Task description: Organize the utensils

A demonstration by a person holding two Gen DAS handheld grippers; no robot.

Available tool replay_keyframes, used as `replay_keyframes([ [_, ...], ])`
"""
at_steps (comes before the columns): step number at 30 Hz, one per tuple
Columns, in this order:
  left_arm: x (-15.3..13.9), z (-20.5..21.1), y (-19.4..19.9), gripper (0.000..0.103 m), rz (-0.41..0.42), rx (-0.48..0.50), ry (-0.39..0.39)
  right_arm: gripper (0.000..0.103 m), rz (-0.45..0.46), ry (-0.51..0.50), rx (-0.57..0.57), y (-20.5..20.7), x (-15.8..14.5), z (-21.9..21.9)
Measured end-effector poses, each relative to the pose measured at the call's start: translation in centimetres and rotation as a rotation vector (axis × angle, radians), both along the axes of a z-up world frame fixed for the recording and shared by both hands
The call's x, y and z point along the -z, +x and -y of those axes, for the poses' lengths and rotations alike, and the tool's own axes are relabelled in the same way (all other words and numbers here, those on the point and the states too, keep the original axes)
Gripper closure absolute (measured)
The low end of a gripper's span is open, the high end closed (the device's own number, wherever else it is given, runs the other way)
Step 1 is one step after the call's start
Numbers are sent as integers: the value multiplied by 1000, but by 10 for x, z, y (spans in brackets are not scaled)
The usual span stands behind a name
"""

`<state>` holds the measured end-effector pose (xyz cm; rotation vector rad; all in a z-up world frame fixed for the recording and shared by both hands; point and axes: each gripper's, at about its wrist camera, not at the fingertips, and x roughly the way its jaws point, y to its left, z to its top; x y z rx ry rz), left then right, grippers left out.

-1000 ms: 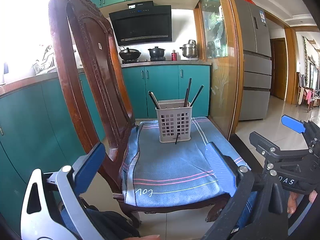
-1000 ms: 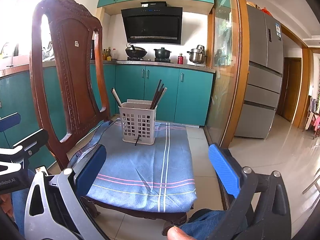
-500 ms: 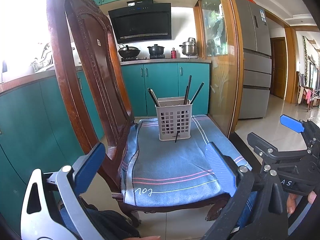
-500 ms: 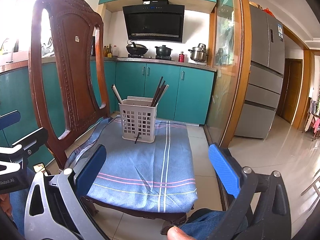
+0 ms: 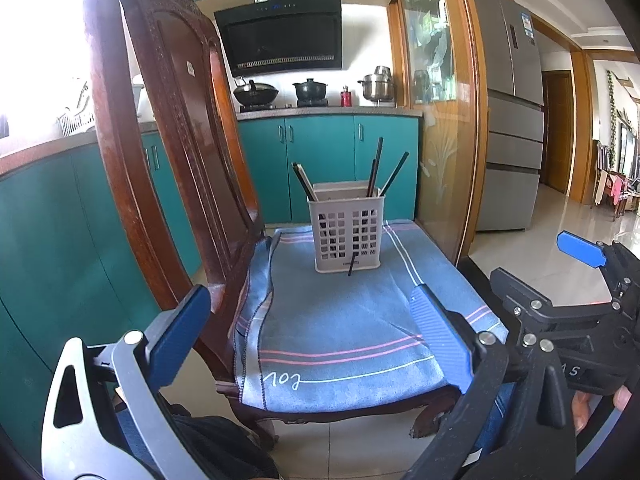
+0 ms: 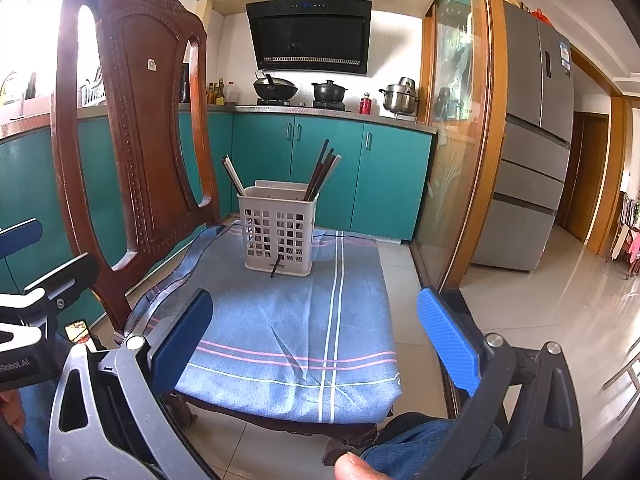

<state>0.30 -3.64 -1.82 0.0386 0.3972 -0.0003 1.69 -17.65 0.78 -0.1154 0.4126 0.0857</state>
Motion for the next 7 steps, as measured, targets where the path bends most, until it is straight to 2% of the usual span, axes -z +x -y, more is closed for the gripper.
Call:
replay_keyframes([
  [7, 16, 2, 26, 4, -73, 6, -5, 3, -47, 8, 10, 20, 12, 6],
])
